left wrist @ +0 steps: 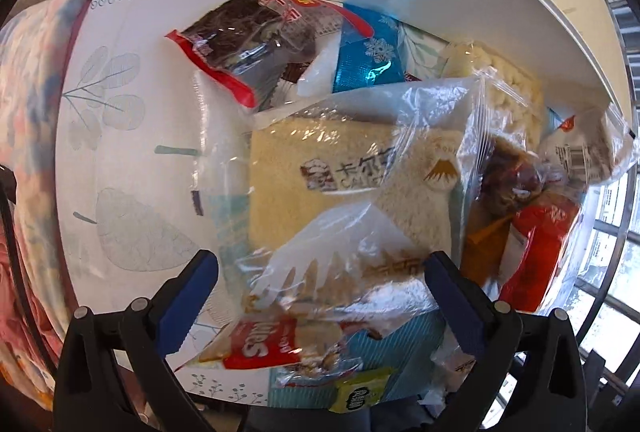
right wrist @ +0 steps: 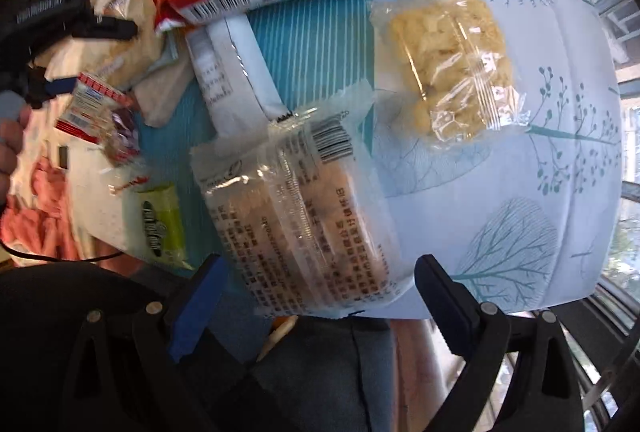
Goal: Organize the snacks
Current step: 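Grasp the Calleton bread bag with left tool while right tool grasps wafer-bar bag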
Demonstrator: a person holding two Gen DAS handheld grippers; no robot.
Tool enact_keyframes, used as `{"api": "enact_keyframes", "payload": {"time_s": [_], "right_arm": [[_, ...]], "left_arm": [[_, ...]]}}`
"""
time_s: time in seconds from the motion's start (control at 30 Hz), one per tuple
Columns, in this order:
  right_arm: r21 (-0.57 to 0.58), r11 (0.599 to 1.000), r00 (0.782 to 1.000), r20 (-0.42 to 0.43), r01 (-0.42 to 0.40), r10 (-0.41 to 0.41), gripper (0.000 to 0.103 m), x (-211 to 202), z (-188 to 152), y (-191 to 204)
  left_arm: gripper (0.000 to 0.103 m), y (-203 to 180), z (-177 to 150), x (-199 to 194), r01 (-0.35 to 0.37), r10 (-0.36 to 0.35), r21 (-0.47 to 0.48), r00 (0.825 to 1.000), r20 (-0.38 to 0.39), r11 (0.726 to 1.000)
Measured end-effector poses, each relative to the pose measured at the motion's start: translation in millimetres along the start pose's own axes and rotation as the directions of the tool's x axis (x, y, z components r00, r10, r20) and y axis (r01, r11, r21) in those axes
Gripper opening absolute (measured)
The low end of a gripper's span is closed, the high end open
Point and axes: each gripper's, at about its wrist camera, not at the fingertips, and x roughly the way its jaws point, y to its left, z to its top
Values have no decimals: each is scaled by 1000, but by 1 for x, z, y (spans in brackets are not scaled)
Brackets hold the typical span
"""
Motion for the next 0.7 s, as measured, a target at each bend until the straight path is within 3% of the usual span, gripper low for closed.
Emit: {"api": "enact_keyframes", "payload": {"time_s": [0.33,0.7], "right_arm": [[3,997,997,-18,71,-71,98,22,8,32],[-2,994,994,-38,105,-105,98,38,26,31]], "left_arm": [[103,-10,31,-6,-32,32,-22,999,-12,999],[103,-34,54,9,-68,67,-46,997,-21,997]]}}
